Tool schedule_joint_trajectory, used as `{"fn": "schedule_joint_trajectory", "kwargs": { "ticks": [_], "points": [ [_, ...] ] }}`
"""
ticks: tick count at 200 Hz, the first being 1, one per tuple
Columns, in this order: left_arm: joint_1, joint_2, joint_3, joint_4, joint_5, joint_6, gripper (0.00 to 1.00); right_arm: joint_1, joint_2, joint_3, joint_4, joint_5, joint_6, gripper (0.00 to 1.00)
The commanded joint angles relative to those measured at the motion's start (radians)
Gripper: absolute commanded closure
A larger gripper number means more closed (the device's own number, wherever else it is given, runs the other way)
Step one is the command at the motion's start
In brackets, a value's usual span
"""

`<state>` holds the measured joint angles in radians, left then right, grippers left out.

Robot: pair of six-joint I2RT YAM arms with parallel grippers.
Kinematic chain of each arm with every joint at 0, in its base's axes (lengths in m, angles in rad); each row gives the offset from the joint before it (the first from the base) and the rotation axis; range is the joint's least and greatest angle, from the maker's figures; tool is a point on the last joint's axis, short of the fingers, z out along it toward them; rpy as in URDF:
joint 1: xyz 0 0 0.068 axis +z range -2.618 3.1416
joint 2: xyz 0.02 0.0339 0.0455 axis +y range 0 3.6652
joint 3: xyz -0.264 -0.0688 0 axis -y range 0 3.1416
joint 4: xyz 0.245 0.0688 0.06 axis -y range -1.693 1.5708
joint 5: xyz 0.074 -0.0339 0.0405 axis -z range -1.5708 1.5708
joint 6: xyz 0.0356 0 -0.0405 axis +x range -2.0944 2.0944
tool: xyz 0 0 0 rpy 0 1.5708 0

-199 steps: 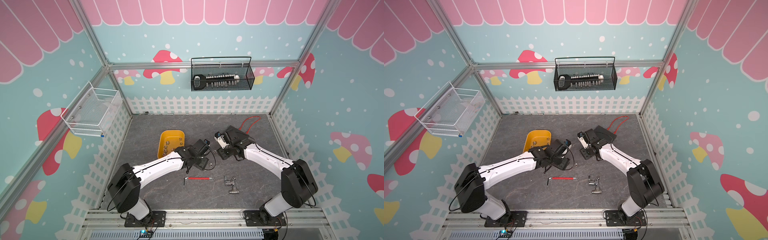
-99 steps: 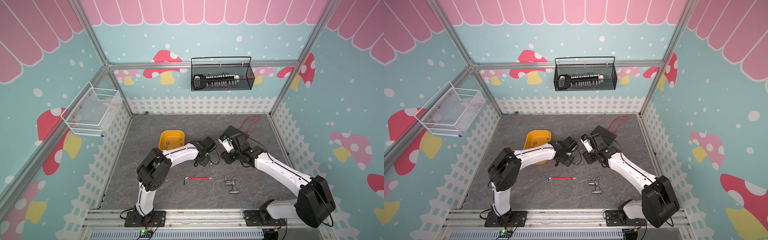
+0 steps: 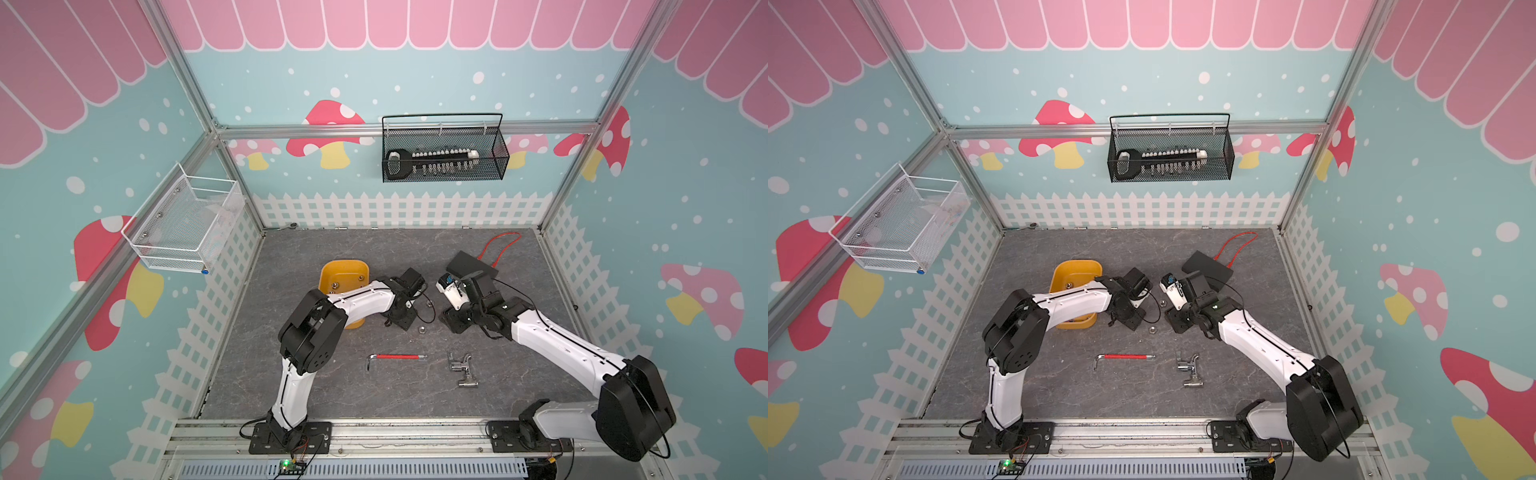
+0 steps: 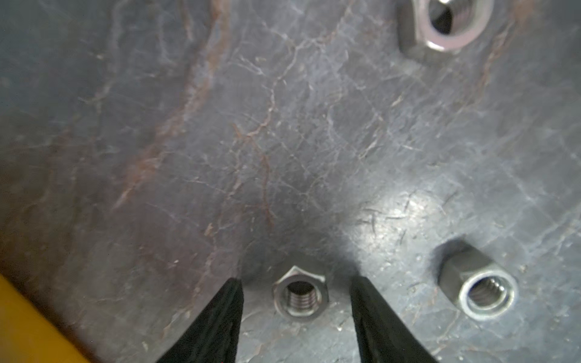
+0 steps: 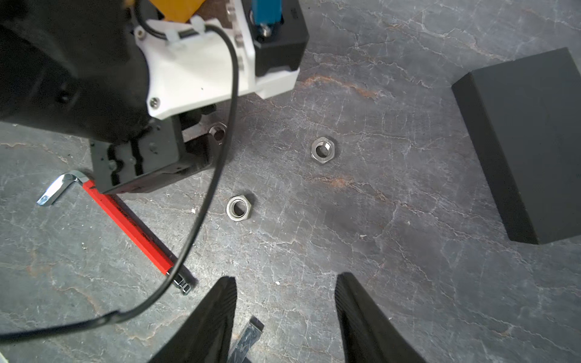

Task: Put the nuts on the desktop into the storage box
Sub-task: Pick up the nut from the center of the board.

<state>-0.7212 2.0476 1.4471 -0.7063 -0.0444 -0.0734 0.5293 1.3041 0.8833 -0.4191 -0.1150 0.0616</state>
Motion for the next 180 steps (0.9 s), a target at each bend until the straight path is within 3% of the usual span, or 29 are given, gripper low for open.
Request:
{"fn": "schedule_joint_trajectory", "kwargs": {
  "ticks": [1,53,143,180],
  "points": [
    [-0.003,0.001,-0.001,-0.007,0.025,0.02,0.41,-0.005,-0.047,-0.018,0.008,-0.029,0.017,0.43],
    [-0.003,0.041,0.014,-0.007,0.005,0.017,0.44,-0.005,-0.061,-0.035,0.008,-0.019,0.017,0.45],
    [-0.003,0.073,0.012,-0.008,-0.005,0.015,0.62,-0.005,-0.054,-0.029,0.008,-0.014,0.01,0.47],
    [-0.003,0.072,0.009,-0.009,-0.002,0.015,0.85,-0.006,-0.057,-0.027,0.008,-0.012,0.008,0.48]
  ]
}}
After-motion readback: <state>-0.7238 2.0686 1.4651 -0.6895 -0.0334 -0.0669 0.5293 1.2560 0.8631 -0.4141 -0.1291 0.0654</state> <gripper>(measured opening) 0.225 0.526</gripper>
